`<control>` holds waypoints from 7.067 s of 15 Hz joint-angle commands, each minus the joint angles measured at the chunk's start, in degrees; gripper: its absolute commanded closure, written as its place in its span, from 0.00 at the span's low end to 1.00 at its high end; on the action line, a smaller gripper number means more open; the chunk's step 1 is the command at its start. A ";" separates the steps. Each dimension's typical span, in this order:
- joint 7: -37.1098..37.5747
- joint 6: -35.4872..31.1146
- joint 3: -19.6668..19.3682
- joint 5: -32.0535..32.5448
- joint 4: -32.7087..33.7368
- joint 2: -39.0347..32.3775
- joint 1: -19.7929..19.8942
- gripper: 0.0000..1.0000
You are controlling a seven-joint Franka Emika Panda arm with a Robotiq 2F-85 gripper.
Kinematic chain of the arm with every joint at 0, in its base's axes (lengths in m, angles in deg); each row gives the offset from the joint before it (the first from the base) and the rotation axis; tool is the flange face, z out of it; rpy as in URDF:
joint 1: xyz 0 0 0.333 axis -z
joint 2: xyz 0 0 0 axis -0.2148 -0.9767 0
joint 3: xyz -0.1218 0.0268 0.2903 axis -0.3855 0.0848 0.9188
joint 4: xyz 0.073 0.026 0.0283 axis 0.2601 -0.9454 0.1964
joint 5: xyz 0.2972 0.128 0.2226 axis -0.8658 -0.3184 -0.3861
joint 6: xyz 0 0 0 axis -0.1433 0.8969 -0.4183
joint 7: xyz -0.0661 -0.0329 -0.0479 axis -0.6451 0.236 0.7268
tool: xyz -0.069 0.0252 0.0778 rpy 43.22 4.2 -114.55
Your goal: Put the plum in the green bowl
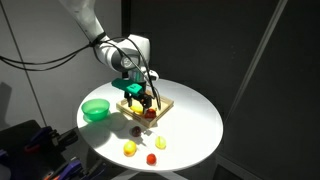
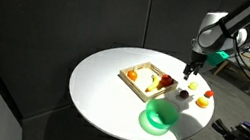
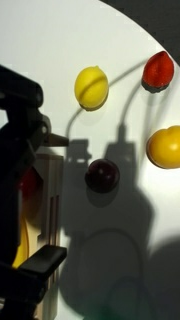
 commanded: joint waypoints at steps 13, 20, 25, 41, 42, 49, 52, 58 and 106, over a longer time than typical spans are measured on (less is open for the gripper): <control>-3.44 -9.87 1.86 1.14 0.54 -9.35 2.62 0.00; -3.45 -11.32 2.30 0.84 1.68 -12.38 3.36 0.00; -3.52 -11.04 2.45 0.69 3.11 -13.95 4.29 0.00; -3.10 -11.56 2.30 1.20 5.71 -18.36 4.45 0.00; -2.94 -11.51 2.20 1.23 5.93 -18.65 4.36 0.00; -2.62 -11.23 1.95 1.46 7.28 -20.15 4.10 0.31; -2.42 -10.98 1.94 1.39 7.52 -20.20 4.02 0.57; -2.12 -9.32 1.58 1.50 6.45 -17.39 3.77 0.65; 3.02 5.94 8.13 1.08 -7.09 10.71 -6.09 0.65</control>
